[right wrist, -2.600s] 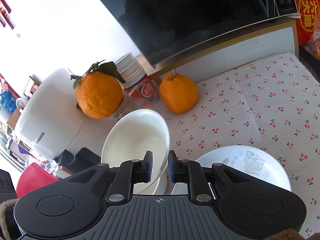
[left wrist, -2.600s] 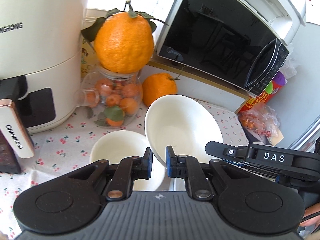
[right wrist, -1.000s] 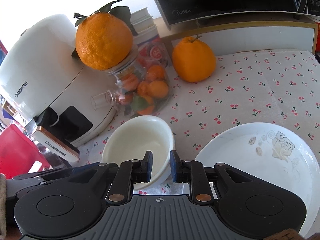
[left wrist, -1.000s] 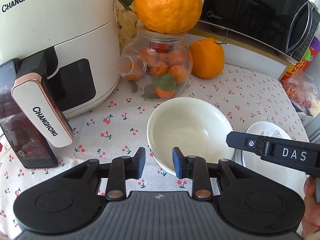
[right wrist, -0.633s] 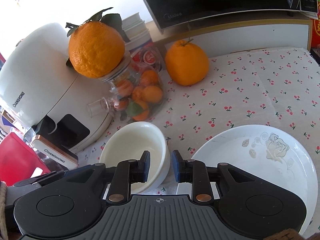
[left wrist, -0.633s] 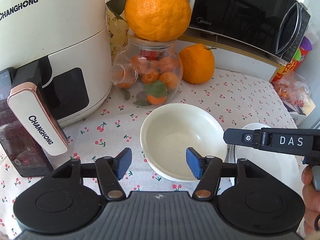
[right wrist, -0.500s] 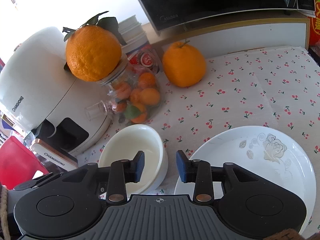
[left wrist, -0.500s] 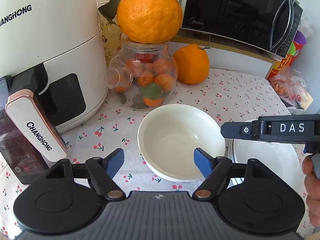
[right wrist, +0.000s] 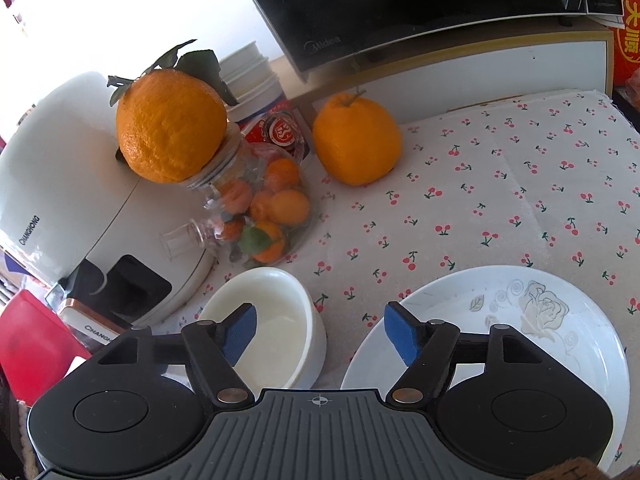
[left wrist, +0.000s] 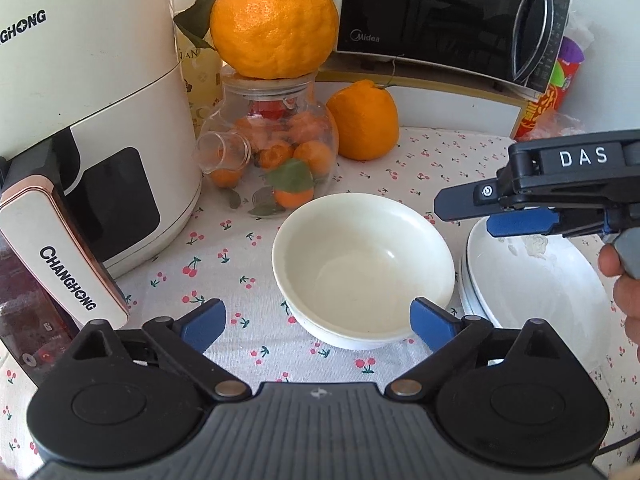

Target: Organize plates and bowls

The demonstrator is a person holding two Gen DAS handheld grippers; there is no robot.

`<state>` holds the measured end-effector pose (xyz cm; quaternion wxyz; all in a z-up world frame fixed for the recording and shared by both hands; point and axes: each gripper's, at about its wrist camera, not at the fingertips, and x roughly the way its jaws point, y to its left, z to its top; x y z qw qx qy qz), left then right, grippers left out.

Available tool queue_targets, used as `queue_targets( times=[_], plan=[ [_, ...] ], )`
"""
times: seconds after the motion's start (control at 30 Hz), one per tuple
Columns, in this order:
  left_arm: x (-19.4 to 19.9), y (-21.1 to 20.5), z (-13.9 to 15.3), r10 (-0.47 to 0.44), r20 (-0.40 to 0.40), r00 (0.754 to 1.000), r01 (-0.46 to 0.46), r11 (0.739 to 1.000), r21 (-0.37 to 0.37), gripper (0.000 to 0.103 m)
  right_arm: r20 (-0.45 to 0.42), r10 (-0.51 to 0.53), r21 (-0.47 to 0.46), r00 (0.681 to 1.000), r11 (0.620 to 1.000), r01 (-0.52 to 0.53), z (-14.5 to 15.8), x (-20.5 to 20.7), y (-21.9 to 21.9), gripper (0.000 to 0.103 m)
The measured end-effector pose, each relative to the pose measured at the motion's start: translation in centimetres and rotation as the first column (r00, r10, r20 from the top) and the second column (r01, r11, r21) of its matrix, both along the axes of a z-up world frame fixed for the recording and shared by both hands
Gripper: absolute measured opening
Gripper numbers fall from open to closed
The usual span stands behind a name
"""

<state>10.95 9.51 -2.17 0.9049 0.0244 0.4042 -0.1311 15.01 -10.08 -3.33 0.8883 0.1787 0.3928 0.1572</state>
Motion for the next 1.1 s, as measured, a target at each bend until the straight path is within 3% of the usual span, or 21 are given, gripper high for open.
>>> queue_targets(
  times=[0.27,0.6,1.1],
  plan=[
    [-0.9,0.3,-0.6,-0.122,0.037,0.992,0.124,0.991,-0.046,0.100,0.021,0.061,0.000,0.998,0.998,-0.061,-0.3,1.2,0.7,0.072],
    [-1.5,0.6,-0.4,-0.183,0.052,0.982,0.187,0.977,-0.102,0.101,0.023,0.091,0.047,0.996,0.995,-0.092,-1.1,2.1,0.3,0.072],
    [-1.1,-0.5,-1.3,-0.218,0.025,0.976,0.219,0.973,-0.068,0.098,0.001,0.138,0.046,0.990,0.989,-0.138,-1.9,1.9,1.7,0.072]
  ],
)
